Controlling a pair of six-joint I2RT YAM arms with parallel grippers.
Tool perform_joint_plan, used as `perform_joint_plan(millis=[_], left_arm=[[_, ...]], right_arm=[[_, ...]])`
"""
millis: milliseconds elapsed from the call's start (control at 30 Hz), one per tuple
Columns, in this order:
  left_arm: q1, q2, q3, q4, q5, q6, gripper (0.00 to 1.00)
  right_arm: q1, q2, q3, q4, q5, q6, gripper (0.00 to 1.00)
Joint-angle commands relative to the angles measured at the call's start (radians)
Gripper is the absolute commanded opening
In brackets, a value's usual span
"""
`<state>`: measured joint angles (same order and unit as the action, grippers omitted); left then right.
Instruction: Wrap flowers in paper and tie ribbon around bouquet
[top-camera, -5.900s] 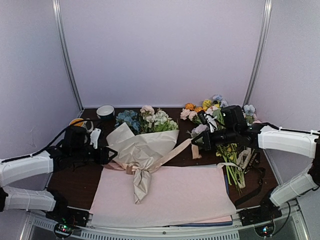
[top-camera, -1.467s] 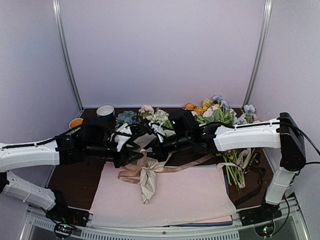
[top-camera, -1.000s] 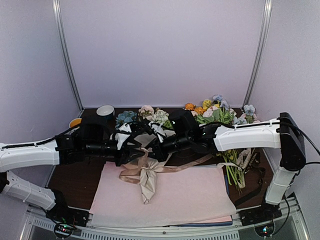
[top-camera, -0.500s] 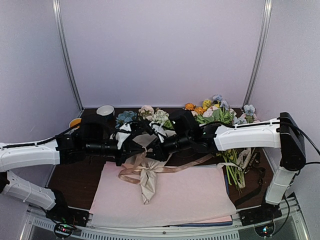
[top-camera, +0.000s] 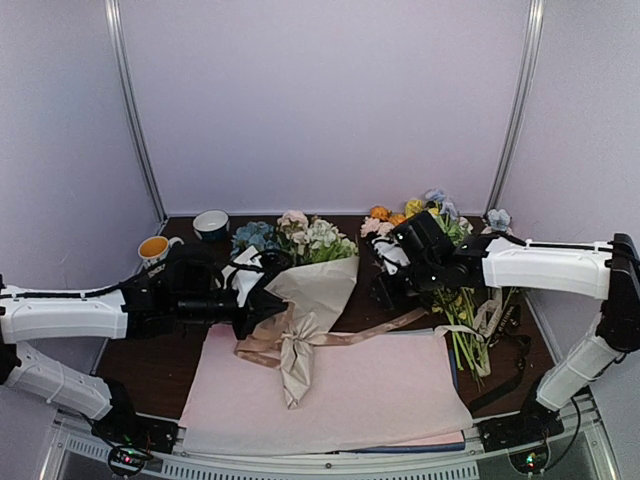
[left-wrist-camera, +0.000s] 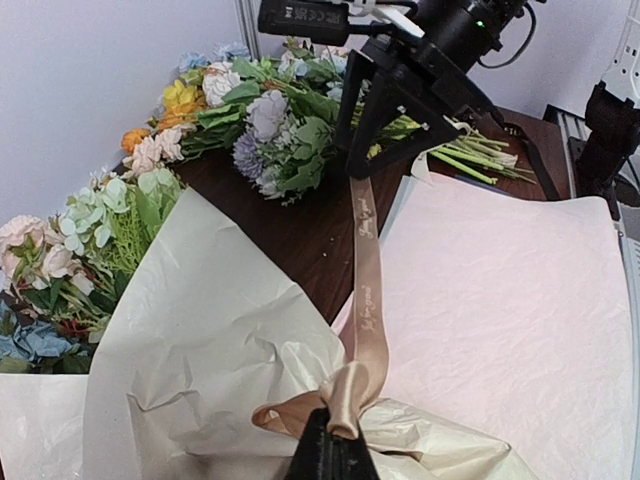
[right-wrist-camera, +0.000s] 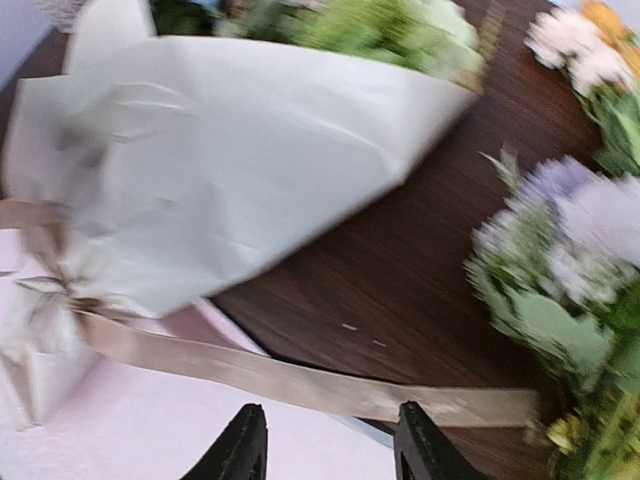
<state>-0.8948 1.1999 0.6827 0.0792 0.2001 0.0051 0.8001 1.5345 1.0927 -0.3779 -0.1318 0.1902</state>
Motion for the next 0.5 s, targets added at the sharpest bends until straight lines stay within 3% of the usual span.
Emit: perform_joint_plan(millis=[0,467], left_arm=[[0.002,0.021,-0.003,0.071,0.001,-0.023,0.00],[0.002,0.031,-0.002,0.039,-0.011,-0.012,0.00]], right_arm=[[-0.105,-0.006,-0.054,-0.229,0.253,0.046,0.44],[-0.147,0.326,0.099,-0.299,0.187,0.139,0.57]])
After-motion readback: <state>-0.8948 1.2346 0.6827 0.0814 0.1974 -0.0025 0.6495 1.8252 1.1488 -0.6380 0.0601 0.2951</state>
